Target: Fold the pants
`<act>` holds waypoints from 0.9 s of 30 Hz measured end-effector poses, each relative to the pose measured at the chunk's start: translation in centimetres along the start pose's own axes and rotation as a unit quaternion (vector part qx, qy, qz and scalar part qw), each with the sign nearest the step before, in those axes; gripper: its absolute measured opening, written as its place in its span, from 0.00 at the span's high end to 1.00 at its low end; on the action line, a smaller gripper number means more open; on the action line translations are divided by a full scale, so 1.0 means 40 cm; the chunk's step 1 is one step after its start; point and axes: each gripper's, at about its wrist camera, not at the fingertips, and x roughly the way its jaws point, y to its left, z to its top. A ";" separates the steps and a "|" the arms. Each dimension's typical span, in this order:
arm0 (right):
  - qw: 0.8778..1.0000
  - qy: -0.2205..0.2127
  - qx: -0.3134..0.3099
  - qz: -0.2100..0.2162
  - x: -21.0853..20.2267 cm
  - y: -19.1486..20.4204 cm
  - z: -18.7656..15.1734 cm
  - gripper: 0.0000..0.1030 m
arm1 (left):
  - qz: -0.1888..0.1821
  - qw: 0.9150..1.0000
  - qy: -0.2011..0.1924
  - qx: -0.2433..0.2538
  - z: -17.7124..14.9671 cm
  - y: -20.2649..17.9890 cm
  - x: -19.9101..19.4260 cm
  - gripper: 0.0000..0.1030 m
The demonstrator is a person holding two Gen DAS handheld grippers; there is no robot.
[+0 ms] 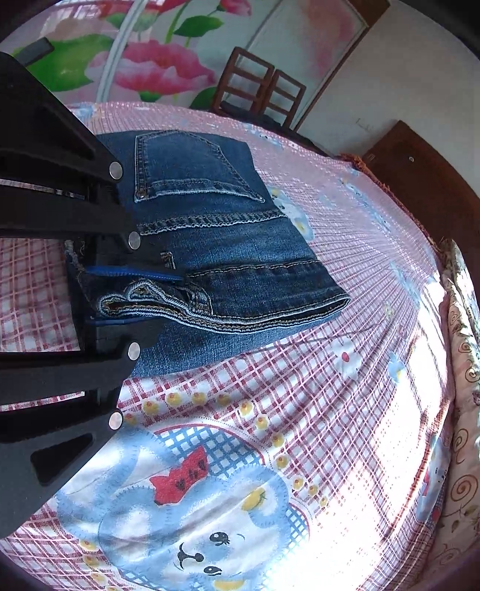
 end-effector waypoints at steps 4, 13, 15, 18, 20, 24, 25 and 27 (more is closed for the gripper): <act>0.998 0.009 0.041 0.037 -0.015 -0.035 0.006 0.82 | 0.008 1.000 0.023 0.003 -0.004 -0.007 0.020 0.02; 0.997 -0.067 0.030 0.026 -0.182 0.034 0.018 0.78 | 0.009 0.999 0.036 0.020 -0.021 -0.041 0.038 0.02; 0.995 -0.052 0.017 0.080 -0.157 0.080 0.038 0.78 | 0.009 0.999 0.040 0.020 -0.026 -0.046 0.039 0.02; 0.995 -0.018 -0.007 0.093 -0.078 0.120 0.046 0.47 | 0.014 0.999 0.038 0.024 -0.033 -0.058 0.029 0.02; 0.998 0.018 0.007 0.056 -0.010 0.086 0.039 0.45 | 0.016 0.999 0.038 0.026 -0.029 -0.057 0.025 0.02; 0.997 0.012 0.034 0.070 -0.001 0.005 0.020 0.84 | 0.008 0.999 0.044 0.023 -0.019 -0.045 0.033 0.02; 0.996 0.015 0.036 0.076 -0.005 -0.002 0.020 0.86 | 0.002 0.999 0.044 0.021 -0.019 -0.040 0.033 0.02; 0.997 0.019 0.032 0.065 -0.022 0.000 0.014 0.86 | -0.018 0.999 0.044 0.020 -0.016 -0.025 0.031 0.02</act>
